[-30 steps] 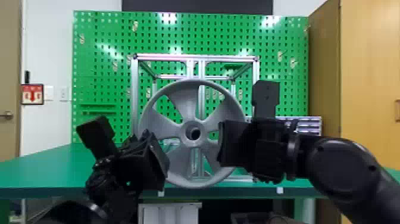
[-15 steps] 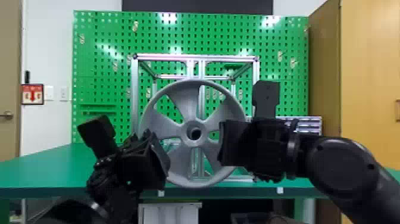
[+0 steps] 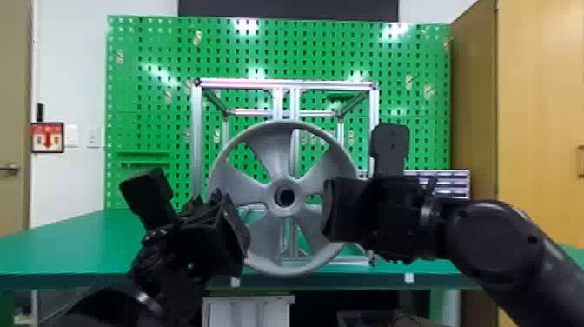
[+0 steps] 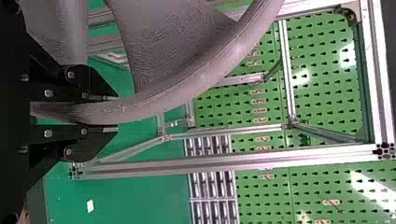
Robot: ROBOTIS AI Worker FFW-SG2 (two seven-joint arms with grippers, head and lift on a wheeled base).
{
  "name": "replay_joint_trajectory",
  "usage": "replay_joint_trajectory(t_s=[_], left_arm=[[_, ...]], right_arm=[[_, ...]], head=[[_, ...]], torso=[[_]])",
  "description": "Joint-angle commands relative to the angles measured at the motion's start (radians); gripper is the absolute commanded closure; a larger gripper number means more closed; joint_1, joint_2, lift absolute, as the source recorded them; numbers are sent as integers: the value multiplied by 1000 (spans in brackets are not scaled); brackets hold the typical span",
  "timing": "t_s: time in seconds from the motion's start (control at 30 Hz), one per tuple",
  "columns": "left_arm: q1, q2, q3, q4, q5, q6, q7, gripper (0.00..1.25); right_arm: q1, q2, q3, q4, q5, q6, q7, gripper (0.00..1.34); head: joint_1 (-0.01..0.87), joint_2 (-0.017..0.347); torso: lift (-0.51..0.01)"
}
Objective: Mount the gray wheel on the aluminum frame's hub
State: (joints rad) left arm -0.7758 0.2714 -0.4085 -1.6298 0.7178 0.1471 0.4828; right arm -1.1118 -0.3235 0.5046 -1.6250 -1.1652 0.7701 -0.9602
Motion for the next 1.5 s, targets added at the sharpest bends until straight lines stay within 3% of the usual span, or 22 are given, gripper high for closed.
replay_joint_trajectory(t_s=[0.0,0.13,1.13,1.47], left_arm=[[-11,0,-6,18,-1,-1,-6,831],[-20,-3,-7,50,3,-24,-39,829],[-42,-11,1,96,-57,-24,-19,829],[-65,-17,4,137,-66,-14,-15,828]], right_arm=[[0,0,-3,5,12,-2,1,1174],[-2,1,0,13,19,-5,6,1174],[-13,8,-1,62,36,-8,35,1173],[-31,24,6,105,41,-8,35,1174]], head=[[-5,6],[-5,6],[-5,6],[-5,6]], torso=[[-499],[-499],[-499],[-499]])
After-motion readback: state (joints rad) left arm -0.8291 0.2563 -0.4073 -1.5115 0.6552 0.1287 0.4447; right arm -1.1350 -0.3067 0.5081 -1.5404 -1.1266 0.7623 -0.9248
